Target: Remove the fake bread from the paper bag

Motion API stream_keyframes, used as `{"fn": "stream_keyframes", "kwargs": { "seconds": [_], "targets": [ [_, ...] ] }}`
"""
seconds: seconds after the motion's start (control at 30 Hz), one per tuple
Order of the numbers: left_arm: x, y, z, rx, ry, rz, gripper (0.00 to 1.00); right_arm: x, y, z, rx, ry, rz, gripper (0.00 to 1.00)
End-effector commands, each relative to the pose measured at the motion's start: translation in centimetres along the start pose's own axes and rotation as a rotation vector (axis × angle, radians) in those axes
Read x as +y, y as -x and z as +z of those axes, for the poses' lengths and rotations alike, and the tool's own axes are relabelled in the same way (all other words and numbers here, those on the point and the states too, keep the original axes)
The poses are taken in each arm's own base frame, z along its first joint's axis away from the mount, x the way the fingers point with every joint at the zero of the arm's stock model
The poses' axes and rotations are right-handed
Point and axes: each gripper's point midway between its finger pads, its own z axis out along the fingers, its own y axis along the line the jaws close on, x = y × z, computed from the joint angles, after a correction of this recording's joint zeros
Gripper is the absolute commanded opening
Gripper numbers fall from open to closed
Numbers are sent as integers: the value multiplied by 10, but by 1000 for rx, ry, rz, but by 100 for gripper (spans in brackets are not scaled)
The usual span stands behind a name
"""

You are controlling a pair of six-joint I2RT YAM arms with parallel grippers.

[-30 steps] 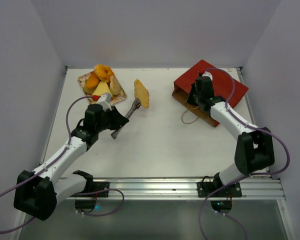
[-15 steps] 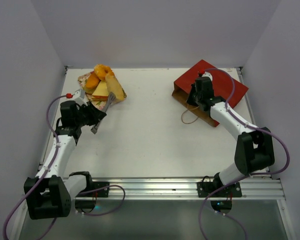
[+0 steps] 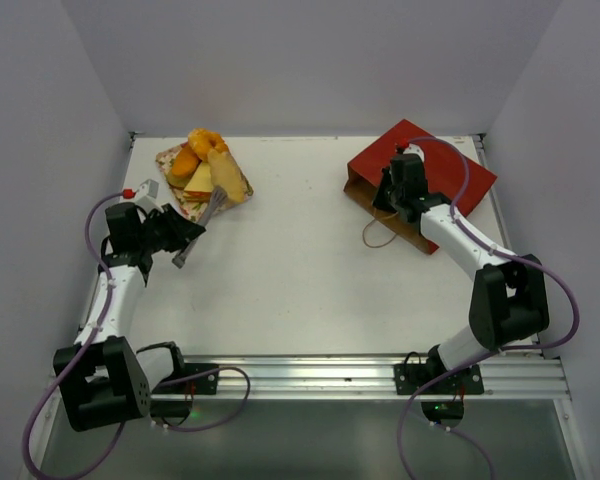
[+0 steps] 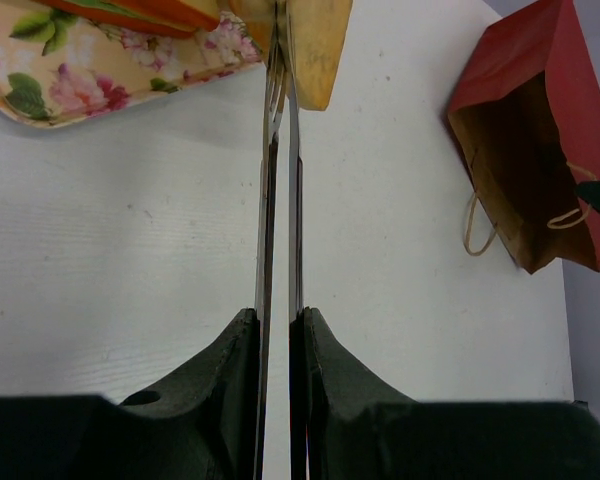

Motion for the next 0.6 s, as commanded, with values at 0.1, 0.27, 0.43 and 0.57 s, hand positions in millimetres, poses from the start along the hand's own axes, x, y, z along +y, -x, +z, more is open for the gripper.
{"fn": "stream_keyframes", "kwargs": {
  "seconds": [0.1,0.27,0.43,0.57],
  "targets": [
    [-25,30,-17,-63,-106,63,4,4,5,-2,-21,25,10,0],
    [-36,32,-26,-55,-185,52,4,5,7,-3,-24,30,11,0],
    [-25,43,-29,-70,-167,29,5,5,6,-2,-23,31,14,0],
    [-16,53,-31,-84,-149,9,4,5,4,-1,-16,31,12,0]
  ]
}}
